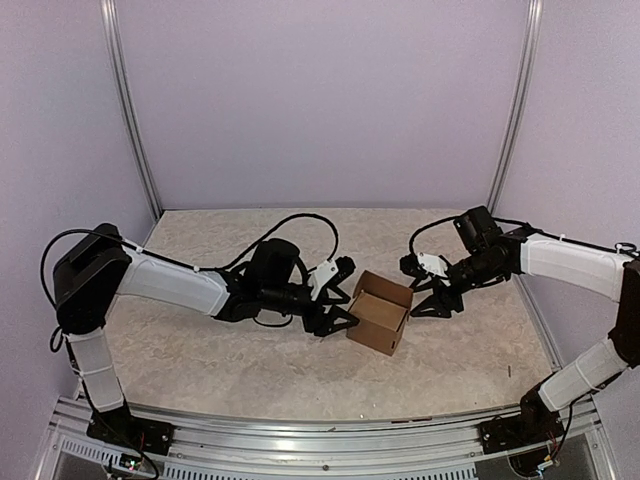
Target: Fold the paper box
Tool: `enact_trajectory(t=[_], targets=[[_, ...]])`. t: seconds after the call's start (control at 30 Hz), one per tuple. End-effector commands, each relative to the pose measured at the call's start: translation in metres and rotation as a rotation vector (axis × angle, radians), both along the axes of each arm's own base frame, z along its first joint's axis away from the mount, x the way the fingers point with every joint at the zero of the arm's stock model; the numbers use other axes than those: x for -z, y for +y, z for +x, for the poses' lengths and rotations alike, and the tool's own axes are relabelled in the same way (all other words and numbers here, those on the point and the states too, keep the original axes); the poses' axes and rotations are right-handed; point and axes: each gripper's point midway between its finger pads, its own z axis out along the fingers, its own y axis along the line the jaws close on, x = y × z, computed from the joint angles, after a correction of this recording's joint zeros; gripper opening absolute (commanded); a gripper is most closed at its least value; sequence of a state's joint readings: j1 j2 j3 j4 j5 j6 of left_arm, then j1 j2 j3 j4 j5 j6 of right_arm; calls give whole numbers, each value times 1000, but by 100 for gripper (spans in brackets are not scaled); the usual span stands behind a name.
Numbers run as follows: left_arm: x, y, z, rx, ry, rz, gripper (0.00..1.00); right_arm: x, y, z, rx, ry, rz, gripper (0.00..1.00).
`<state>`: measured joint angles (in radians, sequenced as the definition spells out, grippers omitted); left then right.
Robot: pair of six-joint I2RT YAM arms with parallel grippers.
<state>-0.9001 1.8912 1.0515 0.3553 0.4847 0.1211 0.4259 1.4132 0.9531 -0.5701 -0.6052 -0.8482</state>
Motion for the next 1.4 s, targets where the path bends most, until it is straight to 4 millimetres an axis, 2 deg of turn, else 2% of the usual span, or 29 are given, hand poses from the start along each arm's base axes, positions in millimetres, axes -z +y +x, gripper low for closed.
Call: enact_trajectory(t=[0.0,0.13,0.2,0.3,0.43,0.63,0.8,1.1,1.37], targets=[[-58,13,29,-157,-48,-60,68,-12,5,-8,-43,-13,23,61],[-92,13,57,-285,-47,-56,66,-16,6,-7,-38,-15,35,61],[-95,10,66,-333,-1,-34,63,-17,6,-6,-30,-16,39,61],[-97,5,67,-343,41,-7,57,-18,7,-4,-15,-15,44,61],[-88,1,65,-371,95,75,47,-21,9,-2,7,-13,52,60],[-78,-4,58,-416,73,156,44,-22,13,-1,38,-9,51,58],[-69,-6,50,-411,63,202,36,-18,14,-2,54,-7,41,58],[-62,-6,55,-422,52,242,23,-16,19,-4,56,-19,35,61],[-48,-7,59,-427,54,285,20,-13,24,-10,35,-17,21,63]])
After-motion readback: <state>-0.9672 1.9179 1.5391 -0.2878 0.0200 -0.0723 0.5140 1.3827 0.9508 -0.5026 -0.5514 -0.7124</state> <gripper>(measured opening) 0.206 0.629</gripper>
